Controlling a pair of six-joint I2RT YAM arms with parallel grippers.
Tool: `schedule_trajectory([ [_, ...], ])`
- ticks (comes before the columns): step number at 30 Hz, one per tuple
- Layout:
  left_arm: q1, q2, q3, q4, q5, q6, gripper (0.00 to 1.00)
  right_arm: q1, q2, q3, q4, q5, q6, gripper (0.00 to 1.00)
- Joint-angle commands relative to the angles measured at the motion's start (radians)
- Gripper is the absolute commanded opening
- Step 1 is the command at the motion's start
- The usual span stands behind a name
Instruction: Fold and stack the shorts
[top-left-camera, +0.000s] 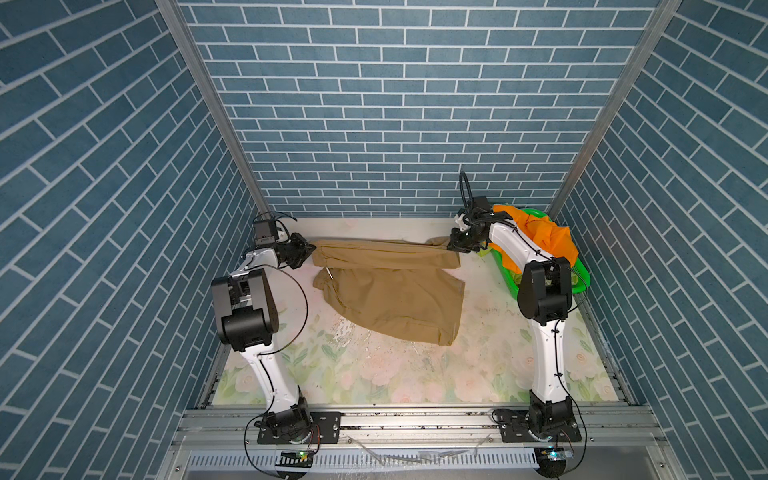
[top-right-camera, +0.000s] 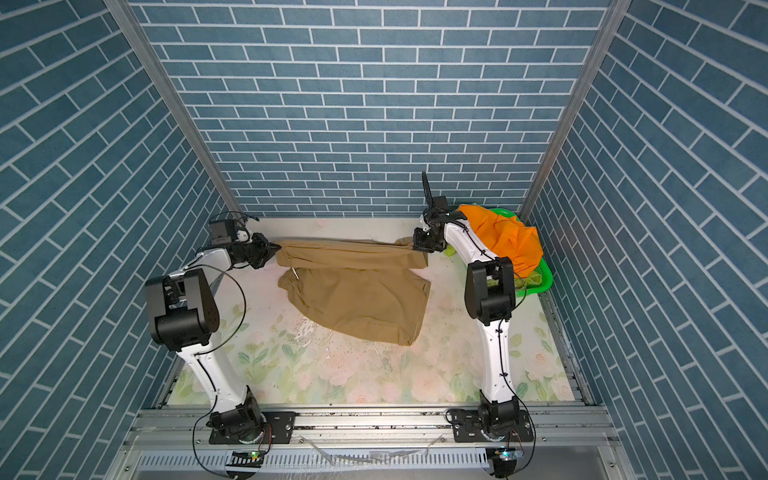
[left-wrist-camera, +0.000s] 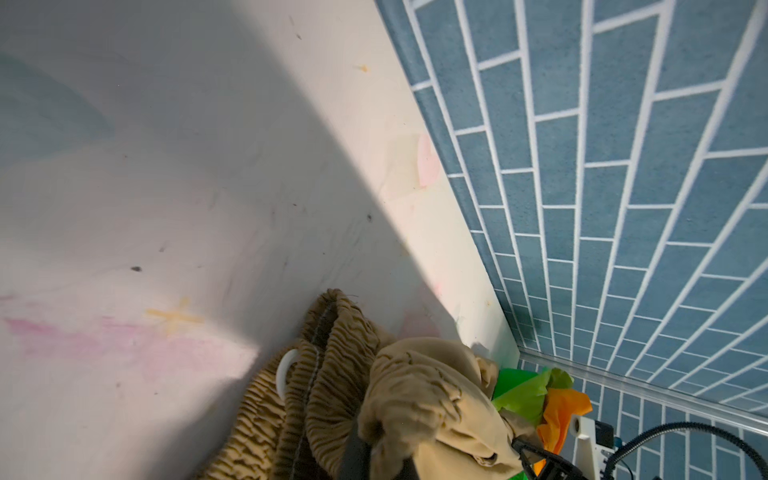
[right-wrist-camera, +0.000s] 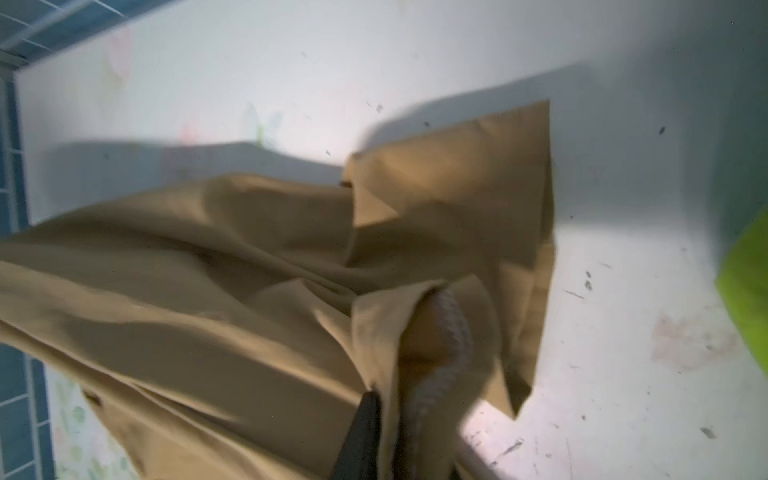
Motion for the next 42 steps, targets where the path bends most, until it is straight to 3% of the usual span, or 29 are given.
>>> schedule_trajectory([
  [1,0.033,0.017,-0.017,0.04,-0.073,-0.005,0.0,-0.029,-0.044,0.001,-0.051,0.031,-0.03,0.35],
  [5,0.031,0.017,-0.014,0.038,-0.073,-0.002,0.0,-0.028,-0.182,-0.1,-0.023,0.039,-0.01,0.59],
  [9,0.03,0.015,-0.023,0.045,-0.076,-0.005,0.0,-0.016,-0.366,-0.352,0.084,0.044,0.03,0.84],
  [12,0.03,0.016,-0.028,0.053,-0.079,-0.01,0.0,0.01,-0.441,-0.553,0.174,0.026,0.05,0.93],
  [15,0.027,0.02,-0.031,0.061,-0.081,-0.016,0.0,0.029,-0.453,-0.683,0.275,-0.005,0.084,0.92],
  [19,0.022,0.021,-0.035,0.061,-0.079,-0.014,0.0,0.039,-0.418,-0.749,0.387,-0.06,0.144,0.81],
  [23,0.021,0.023,-0.038,0.064,-0.073,-0.016,0.0,0.048,-0.35,-0.713,0.418,-0.057,0.155,0.66],
  [26,0.021,0.022,-0.044,0.066,-0.073,-0.017,0.0,0.05,-0.289,-0.655,0.427,-0.042,0.155,0.44],
  [28,0.019,0.025,-0.047,0.067,-0.072,-0.018,0.0,0.048,-0.236,-0.574,0.39,-0.002,0.141,0.21],
  [29,0.017,0.027,-0.049,0.068,-0.07,-0.019,0.0,0.045,-0.214,-0.532,0.366,0.018,0.13,0.15],
  [34,0.006,0.027,-0.055,0.064,-0.067,-0.015,0.0,0.037,-0.105,-0.252,0.19,0.141,0.058,0.12],
  [35,0.005,0.026,-0.056,0.063,-0.067,-0.015,0.0,0.037,-0.073,-0.215,0.164,0.161,0.047,0.16],
  [38,0.001,0.022,-0.059,0.061,-0.066,-0.014,0.0,0.039,-0.086,-0.151,0.105,0.166,0.019,0.45],
  [42,-0.006,0.026,-0.058,0.066,-0.064,-0.017,0.0,0.067,-0.244,-0.302,0.122,0.185,0.002,0.81],
])
